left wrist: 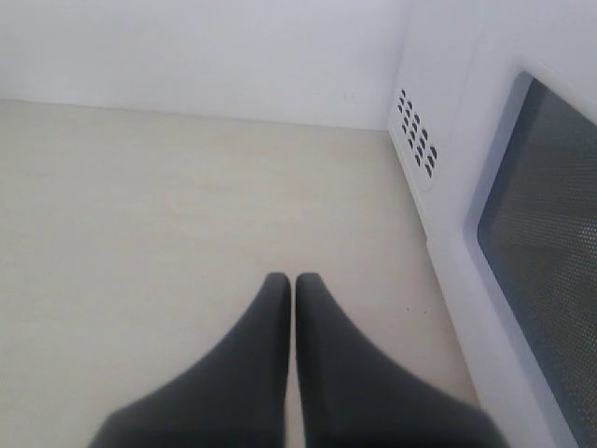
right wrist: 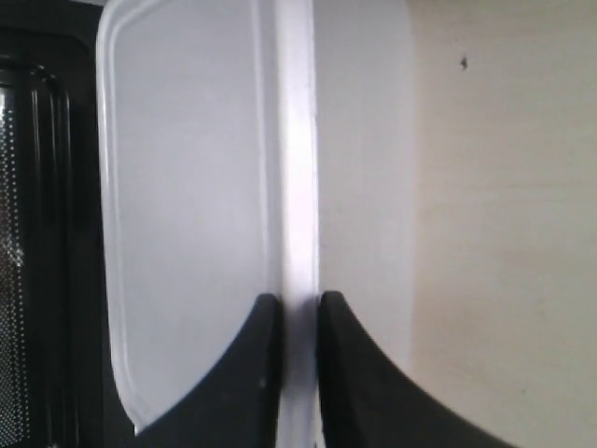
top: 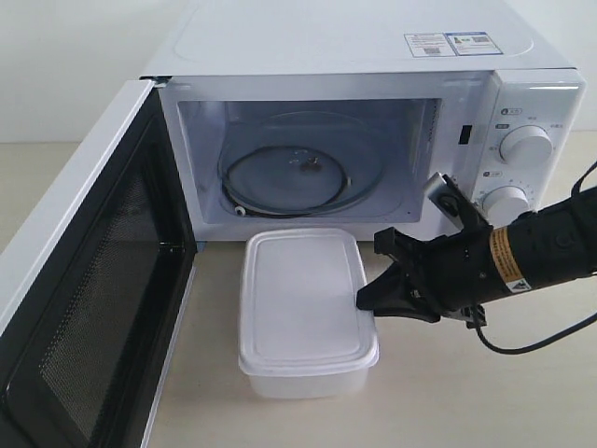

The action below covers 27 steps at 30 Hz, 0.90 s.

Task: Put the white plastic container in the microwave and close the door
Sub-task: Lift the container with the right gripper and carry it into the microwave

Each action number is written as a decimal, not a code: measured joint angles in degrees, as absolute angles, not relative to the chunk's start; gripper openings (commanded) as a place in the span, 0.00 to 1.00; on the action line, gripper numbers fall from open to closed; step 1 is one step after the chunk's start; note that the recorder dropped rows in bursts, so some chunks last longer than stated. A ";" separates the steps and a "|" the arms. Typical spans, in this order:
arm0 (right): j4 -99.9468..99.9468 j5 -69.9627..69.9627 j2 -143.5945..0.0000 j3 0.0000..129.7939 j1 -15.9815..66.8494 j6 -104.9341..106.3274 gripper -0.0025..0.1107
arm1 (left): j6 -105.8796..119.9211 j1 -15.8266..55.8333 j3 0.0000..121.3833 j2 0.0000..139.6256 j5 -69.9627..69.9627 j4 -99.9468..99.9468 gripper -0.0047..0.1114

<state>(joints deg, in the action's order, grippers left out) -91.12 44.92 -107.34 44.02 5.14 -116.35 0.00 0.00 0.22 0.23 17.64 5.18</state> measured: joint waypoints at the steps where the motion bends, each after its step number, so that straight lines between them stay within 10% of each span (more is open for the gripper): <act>1: -91.21 45.46 -107.34 44.02 5.14 -115.94 0.02 | 0.00 0.00 0.22 0.23 17.64 5.18 0.08; 27: -78.07 28.01 -97.01 43.91 20.54 -117.41 0.02 | 0.00 0.00 0.22 0.23 17.64 5.18 0.08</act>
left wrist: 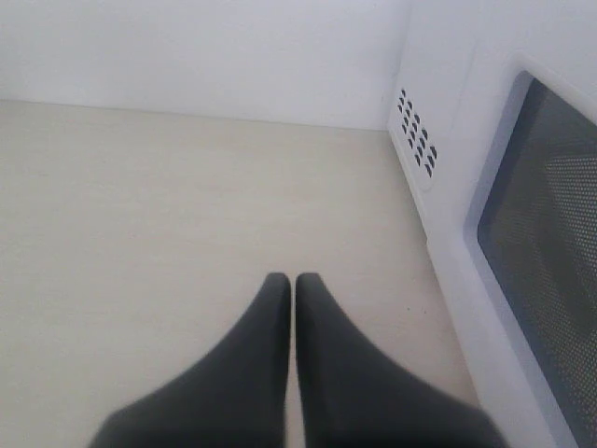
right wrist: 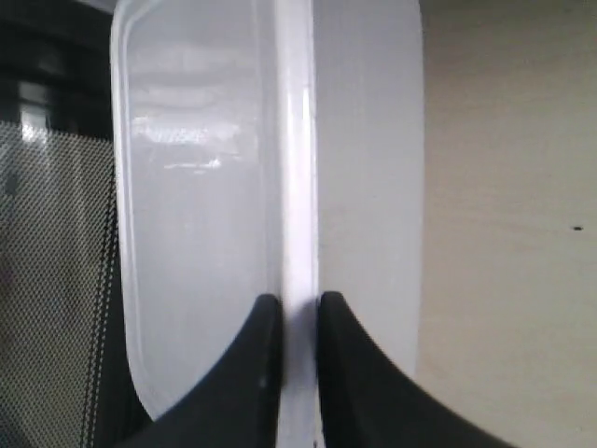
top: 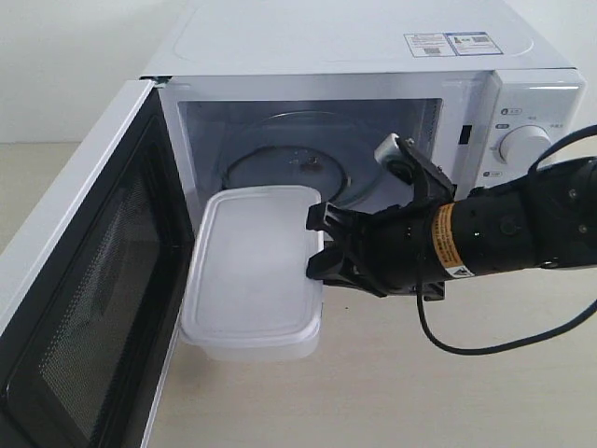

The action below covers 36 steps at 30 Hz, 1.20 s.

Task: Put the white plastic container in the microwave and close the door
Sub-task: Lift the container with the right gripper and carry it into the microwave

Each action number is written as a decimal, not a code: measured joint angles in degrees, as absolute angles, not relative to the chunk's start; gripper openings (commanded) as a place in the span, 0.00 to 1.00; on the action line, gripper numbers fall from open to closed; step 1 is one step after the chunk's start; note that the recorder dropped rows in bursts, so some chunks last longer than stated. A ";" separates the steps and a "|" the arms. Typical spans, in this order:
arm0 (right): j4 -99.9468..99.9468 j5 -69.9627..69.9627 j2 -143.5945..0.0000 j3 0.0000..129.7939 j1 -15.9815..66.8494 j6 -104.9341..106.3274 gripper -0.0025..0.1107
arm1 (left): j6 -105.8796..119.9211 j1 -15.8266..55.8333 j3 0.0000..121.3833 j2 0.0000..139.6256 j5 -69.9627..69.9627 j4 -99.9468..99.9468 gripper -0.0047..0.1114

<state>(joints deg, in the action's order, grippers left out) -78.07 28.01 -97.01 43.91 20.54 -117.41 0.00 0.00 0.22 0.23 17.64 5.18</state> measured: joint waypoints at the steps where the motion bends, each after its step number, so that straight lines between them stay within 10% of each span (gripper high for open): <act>1: -76.90 27.05 -97.01 43.91 20.65 -117.30 0.02 | 0.00 0.00 0.22 0.23 17.64 5.18 0.08; 36: 8.42 22.98 -97.11 43.91 24.80 -83.85 0.02 | 0.00 0.00 0.22 0.23 17.64 5.18 0.08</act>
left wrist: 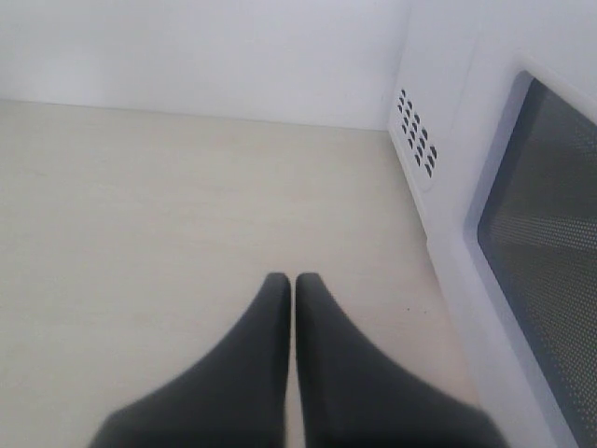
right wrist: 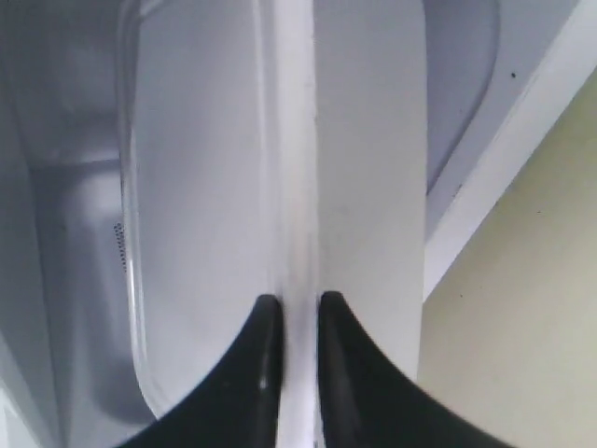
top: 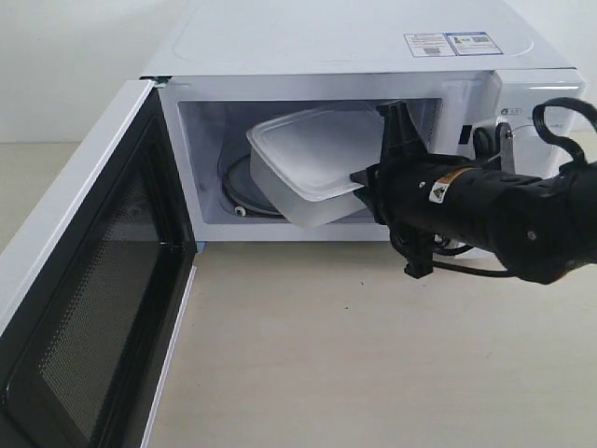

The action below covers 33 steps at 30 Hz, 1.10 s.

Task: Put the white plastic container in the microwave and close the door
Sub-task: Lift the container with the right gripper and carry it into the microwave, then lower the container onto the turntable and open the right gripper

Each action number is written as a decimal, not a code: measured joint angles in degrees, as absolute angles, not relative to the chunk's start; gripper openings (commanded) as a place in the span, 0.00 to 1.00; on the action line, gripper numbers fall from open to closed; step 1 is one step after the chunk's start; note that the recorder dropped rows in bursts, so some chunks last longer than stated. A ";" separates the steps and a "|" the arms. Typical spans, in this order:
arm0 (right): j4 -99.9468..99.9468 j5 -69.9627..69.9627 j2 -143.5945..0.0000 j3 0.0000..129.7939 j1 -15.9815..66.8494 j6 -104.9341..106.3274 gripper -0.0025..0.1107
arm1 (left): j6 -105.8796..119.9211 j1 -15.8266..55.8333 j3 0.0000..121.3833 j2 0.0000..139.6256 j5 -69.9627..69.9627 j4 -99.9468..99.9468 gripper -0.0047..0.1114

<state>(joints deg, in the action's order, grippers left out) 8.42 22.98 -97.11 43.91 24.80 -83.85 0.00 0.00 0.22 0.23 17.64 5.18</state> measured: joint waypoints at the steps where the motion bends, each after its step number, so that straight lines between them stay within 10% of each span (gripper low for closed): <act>1: 12.09 23.49 -97.24 43.91 25.54 -81.07 0.02 | 0.00 0.00 0.22 0.23 17.64 5.18 0.08; 16: 32.07 27.24 -107.10 54.49 29.71 -64.86 0.03 | 0.00 0.00 0.22 0.23 17.64 5.18 0.08; 25: 31.48 26.14 -111.58 59.46 29.71 -64.15 0.37 | 0.00 0.00 0.22 0.23 17.64 5.18 0.08; 33: 21.24 17.37 -107.50 59.84 29.71 -60.53 0.30 | 0.00 0.00 0.22 0.23 17.64 5.18 0.08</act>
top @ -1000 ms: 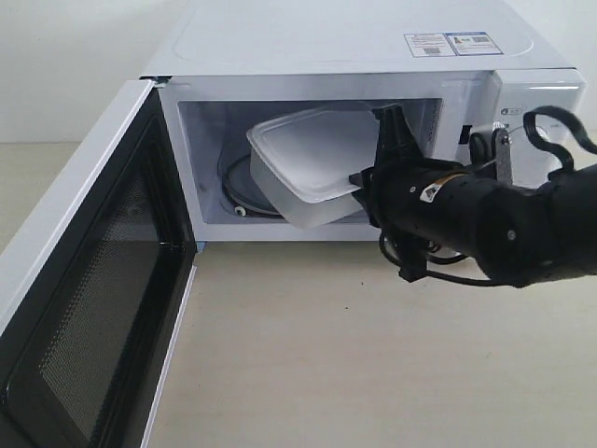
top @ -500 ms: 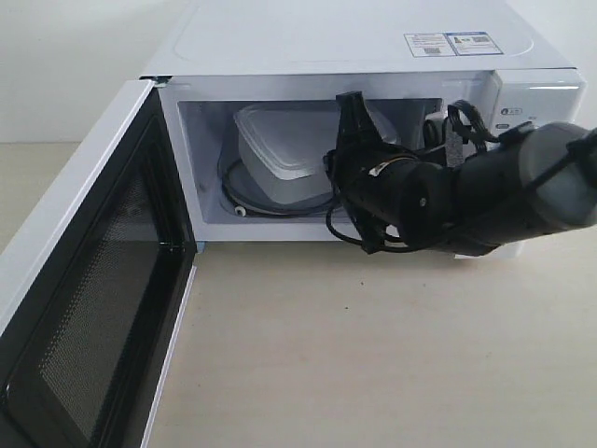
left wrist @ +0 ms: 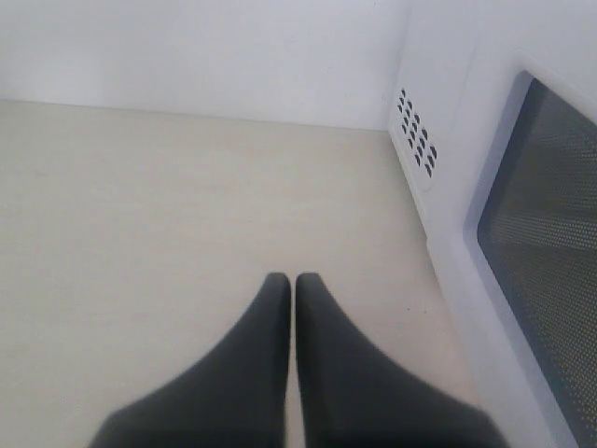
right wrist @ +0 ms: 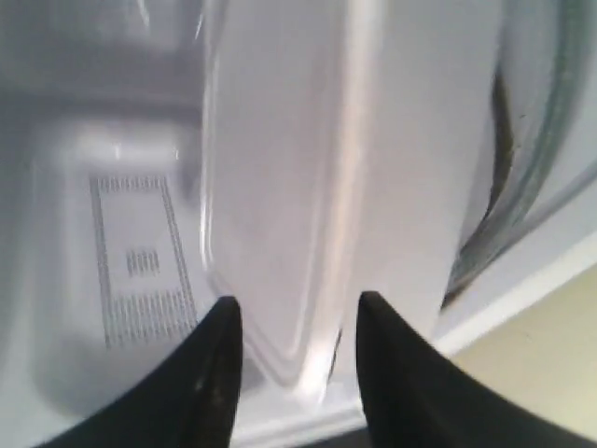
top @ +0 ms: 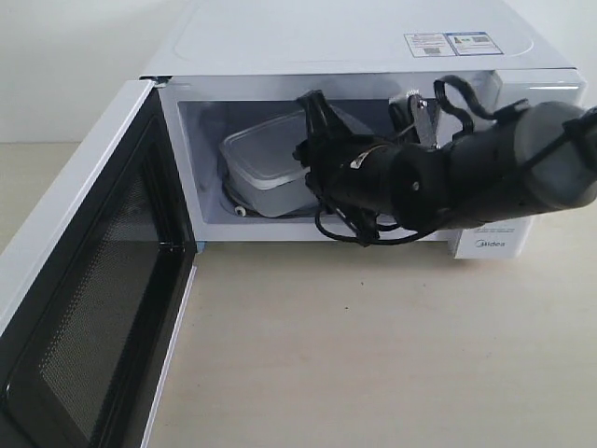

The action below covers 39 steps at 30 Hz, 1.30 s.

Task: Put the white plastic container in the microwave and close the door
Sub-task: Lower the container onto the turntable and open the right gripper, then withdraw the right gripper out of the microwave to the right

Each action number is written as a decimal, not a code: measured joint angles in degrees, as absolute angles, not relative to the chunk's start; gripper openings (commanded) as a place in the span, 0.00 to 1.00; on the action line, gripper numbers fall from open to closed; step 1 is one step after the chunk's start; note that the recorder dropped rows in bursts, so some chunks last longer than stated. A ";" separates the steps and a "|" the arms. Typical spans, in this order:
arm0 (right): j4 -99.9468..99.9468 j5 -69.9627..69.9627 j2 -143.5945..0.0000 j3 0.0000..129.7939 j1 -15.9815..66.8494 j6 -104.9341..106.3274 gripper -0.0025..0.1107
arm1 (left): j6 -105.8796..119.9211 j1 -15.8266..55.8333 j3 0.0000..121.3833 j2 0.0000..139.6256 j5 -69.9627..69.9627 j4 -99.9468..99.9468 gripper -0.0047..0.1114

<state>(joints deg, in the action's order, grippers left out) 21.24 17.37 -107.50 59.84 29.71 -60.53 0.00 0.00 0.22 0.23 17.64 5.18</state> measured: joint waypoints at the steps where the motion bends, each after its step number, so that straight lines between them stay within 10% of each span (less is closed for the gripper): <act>1: 18.57 14.76 -106.13 59.84 29.71 -58.22 0.20 | 0.00 0.00 0.22 0.23 17.64 5.18 0.08; 3: 12.83 8.82 -103.87 59.84 29.71 -52.83 0.02 | 0.00 0.00 0.22 0.23 17.64 5.18 0.08; 39: 11.03 21.29 -112.98 57.96 34.27 -21.56 0.02 | 0.00 0.00 0.22 0.23 17.64 5.18 0.08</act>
